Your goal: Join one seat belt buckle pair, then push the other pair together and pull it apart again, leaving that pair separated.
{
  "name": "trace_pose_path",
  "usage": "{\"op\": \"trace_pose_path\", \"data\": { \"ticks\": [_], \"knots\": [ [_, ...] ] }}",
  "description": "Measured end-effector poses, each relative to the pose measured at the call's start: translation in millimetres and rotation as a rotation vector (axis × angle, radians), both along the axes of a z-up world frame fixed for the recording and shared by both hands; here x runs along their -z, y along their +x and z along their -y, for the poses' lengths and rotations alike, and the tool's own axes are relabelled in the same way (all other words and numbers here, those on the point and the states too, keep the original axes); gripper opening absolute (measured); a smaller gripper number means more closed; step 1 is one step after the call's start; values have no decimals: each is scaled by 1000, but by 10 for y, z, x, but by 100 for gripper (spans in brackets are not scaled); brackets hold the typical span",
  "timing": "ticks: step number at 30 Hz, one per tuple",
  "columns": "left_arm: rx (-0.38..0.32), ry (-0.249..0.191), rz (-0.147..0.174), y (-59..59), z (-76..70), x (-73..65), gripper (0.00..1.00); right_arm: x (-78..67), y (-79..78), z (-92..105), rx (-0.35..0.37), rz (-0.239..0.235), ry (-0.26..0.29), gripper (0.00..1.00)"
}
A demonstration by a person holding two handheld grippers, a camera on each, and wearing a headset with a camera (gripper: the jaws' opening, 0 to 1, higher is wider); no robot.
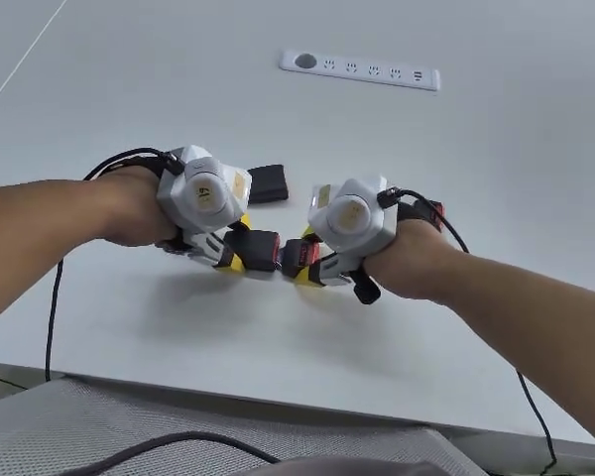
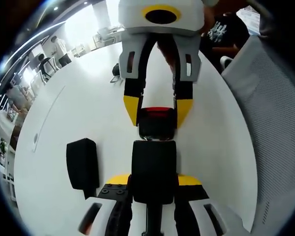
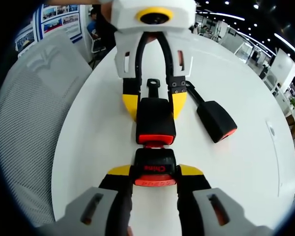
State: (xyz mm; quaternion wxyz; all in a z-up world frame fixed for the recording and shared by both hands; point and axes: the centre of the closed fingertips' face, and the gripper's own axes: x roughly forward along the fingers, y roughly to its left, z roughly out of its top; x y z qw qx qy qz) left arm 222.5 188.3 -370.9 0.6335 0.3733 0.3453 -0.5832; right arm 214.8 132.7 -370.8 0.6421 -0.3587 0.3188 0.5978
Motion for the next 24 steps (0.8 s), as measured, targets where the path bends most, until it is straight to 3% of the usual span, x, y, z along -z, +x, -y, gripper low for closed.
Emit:
{"op": "trace_pose_path", "data": {
  "ticks": [6,13,16,20,24],
  "knots": [
    [-11,37,-9,8,6,13,33,4,5,5,-5,1,-22,34],
    [-4,65,21,-5,12,12,34,13,-16,19,3,-14,-47,35],
    [-20,84,19,-7,9,6,34,-6,-13,11,9,-20,-63,35],
    [-5,115,49,-24,-49,-12,34,-83,3,40,19,-9,-67,35],
    [-15,116,68,-16,-127,-75,33,-171,7,87,22,-6,-54,35]
  ]
}}
